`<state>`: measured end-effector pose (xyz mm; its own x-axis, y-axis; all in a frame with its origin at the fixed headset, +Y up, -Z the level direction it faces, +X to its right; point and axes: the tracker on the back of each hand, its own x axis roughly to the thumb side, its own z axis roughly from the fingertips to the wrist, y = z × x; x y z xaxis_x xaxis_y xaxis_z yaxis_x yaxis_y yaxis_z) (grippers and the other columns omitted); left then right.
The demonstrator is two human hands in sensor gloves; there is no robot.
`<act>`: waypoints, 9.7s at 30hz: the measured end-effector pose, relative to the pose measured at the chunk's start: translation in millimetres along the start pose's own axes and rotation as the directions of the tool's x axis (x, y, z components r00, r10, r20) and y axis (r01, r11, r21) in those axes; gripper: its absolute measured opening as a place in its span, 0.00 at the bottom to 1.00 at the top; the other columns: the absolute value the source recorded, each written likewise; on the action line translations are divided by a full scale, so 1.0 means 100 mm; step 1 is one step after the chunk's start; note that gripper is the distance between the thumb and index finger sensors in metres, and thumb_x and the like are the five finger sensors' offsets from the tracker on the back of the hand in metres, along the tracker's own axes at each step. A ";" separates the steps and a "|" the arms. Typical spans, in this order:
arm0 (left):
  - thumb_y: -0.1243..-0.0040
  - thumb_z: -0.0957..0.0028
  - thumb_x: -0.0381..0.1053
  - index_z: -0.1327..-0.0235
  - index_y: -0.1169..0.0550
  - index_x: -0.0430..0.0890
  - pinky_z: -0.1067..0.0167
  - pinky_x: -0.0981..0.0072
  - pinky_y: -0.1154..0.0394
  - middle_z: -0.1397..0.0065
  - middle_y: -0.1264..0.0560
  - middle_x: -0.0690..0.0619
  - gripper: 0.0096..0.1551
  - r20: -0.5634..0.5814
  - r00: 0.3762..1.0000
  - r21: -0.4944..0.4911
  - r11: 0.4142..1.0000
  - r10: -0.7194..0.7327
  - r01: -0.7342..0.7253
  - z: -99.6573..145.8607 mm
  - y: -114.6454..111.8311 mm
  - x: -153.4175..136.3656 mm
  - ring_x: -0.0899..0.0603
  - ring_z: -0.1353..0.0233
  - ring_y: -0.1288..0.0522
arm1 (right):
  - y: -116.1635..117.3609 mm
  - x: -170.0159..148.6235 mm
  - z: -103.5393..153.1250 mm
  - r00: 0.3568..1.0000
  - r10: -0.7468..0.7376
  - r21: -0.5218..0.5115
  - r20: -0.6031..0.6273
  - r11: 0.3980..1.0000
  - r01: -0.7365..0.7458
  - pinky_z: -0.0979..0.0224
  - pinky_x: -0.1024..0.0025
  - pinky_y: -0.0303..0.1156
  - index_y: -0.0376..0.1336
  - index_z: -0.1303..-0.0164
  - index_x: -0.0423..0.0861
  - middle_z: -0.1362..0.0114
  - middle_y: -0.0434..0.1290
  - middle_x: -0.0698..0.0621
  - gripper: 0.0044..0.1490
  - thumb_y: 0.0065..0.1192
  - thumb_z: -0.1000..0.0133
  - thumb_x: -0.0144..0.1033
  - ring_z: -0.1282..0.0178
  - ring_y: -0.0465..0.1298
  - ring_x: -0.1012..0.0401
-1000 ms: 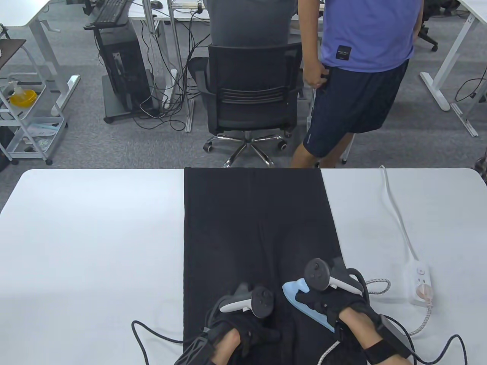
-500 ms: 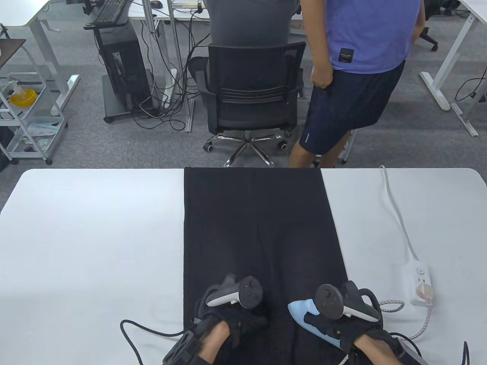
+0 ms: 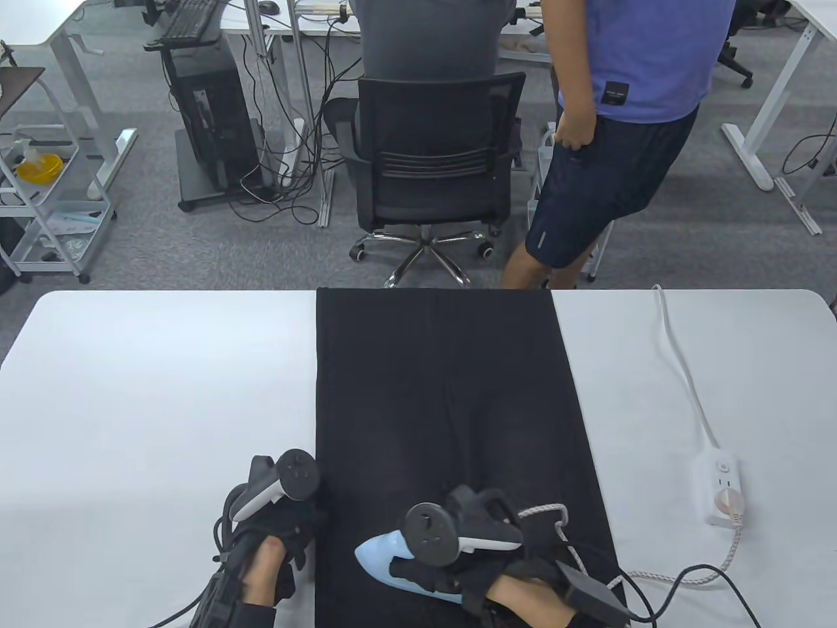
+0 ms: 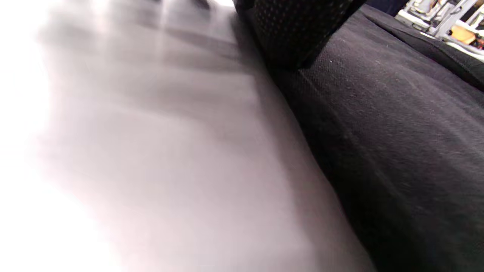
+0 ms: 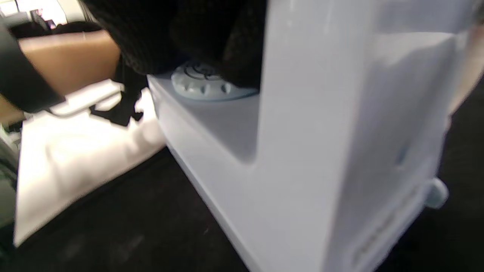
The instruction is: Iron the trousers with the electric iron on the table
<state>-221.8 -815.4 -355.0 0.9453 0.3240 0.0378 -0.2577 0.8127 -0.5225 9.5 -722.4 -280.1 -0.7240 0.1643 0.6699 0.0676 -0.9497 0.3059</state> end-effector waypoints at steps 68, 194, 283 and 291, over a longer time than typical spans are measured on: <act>0.44 0.33 0.49 0.15 0.58 0.44 0.39 0.15 0.67 0.16 0.71 0.36 0.47 0.014 0.992 -0.085 0.989 0.122 -0.120 -0.01 -0.07 -0.10 0.23 0.23 0.74 | -0.03 -0.66 -1.19 0.957 -0.047 0.105 -0.287 0.991 0.080 0.47 0.53 0.80 0.63 0.39 0.42 0.61 0.78 0.58 0.30 0.64 0.36 0.55 0.67 0.81 0.63; 0.45 0.32 0.50 0.16 0.59 0.45 0.41 0.15 0.70 0.17 0.72 0.38 0.47 0.022 0.989 -0.098 0.985 0.144 -0.142 -0.02 -0.06 -0.14 0.24 0.24 0.77 | -0.27 -1.30 -1.69 0.866 -0.129 -0.048 -0.483 0.992 0.121 0.51 0.54 0.81 0.64 0.40 0.40 0.63 0.79 0.58 0.31 0.65 0.36 0.55 0.69 0.81 0.64; 0.42 0.38 0.70 0.14 0.63 0.41 0.41 0.11 0.62 0.20 0.76 0.28 0.63 0.298 0.951 -0.066 0.992 -0.086 0.111 -0.74 -0.19 1.84 0.11 0.27 0.72 | 0.08 -2.07 1.52 0.880 -0.408 -0.531 -0.242 0.815 0.232 0.50 0.51 0.81 0.65 0.41 0.40 0.63 0.80 0.57 0.31 0.67 0.38 0.54 0.69 0.82 0.62; 0.40 0.39 0.70 0.15 0.65 0.42 0.45 0.09 0.66 0.20 0.77 0.28 0.66 0.318 0.939 -0.159 0.969 -0.133 0.191 -0.87 -0.39 1.79 0.13 0.29 0.77 | 0.11 -2.12 1.50 0.873 -0.411 -0.516 -0.264 0.825 0.232 0.50 0.51 0.81 0.65 0.41 0.40 0.63 0.80 0.57 0.31 0.67 0.38 0.54 0.69 0.82 0.62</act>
<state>-25.3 -830.9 -402.2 0.8579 0.3501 0.3760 -0.0370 0.7721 -0.6344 267.1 -727.5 -317.3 -0.8408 0.4630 0.2805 -0.4663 -0.8826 0.0590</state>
